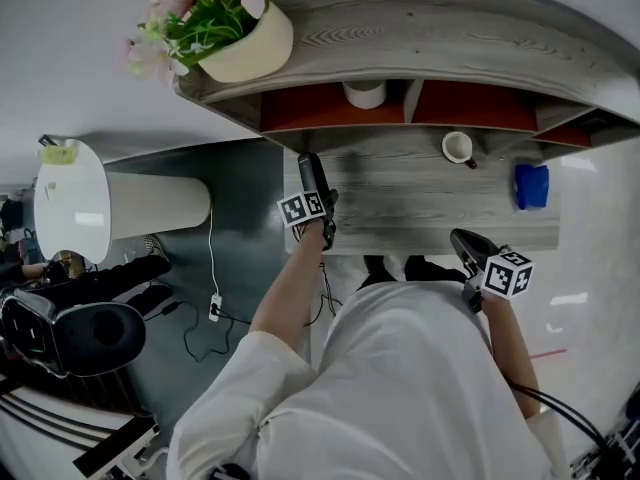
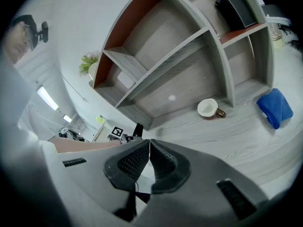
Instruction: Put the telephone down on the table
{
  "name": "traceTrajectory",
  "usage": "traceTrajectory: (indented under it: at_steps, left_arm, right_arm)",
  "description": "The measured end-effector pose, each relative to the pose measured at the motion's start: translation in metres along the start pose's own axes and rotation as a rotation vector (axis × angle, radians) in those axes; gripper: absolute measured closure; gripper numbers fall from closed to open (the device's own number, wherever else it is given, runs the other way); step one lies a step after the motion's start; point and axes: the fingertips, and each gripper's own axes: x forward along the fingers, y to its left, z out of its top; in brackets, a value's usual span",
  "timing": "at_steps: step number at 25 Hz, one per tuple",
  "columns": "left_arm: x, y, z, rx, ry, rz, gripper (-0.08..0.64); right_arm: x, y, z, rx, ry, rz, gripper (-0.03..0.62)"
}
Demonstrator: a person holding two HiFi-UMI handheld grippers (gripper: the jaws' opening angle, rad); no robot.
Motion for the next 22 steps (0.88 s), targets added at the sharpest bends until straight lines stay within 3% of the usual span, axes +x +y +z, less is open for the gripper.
traceTrajectory:
  at_steps: [6,12,22]
  left_arm:
    - [0.028,0.02,0.01,-0.013,0.049,0.067,0.262]
    - [0.046,0.035,0.015,0.023,0.116,0.142,0.262]
    - [0.065,0.043,0.017,0.031,0.148,0.213,0.261]
  right_arm:
    - [-0.007,-0.005,0.002,0.018,-0.008,-0.039,0.575]
    - [-0.012,-0.009,0.0,0.044,-0.013,-0.07,0.575]
    - [-0.007,-0.01,-0.003,0.056,0.007,-0.085,0.575]
